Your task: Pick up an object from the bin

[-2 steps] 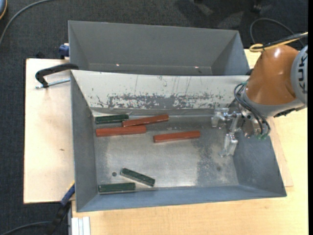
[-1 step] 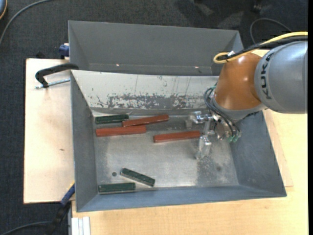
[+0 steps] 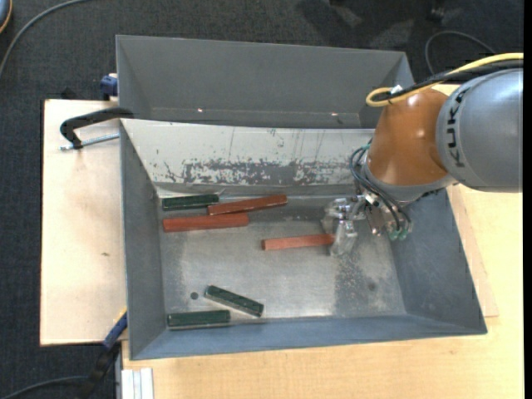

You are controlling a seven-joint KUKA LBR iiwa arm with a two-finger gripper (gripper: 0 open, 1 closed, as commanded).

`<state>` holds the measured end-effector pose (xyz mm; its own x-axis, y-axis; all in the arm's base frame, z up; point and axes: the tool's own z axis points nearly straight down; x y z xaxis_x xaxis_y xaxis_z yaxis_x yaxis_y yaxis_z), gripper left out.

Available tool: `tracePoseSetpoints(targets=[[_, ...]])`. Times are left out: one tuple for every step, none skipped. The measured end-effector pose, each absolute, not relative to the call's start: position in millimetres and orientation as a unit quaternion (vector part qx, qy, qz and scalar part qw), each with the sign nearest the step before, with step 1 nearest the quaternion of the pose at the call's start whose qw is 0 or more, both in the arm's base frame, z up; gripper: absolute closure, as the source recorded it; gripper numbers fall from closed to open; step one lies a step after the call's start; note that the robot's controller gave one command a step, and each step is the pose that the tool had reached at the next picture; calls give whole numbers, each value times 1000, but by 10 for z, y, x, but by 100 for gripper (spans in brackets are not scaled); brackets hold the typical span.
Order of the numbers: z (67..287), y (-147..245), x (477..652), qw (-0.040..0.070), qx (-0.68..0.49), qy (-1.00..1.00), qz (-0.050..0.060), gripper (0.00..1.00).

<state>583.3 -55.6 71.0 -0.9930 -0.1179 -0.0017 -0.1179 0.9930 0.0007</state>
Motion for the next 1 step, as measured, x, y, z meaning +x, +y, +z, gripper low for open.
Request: tracePoseSetpoints(targets=[[2366,-580,5892,8,-32,999,0,100]])
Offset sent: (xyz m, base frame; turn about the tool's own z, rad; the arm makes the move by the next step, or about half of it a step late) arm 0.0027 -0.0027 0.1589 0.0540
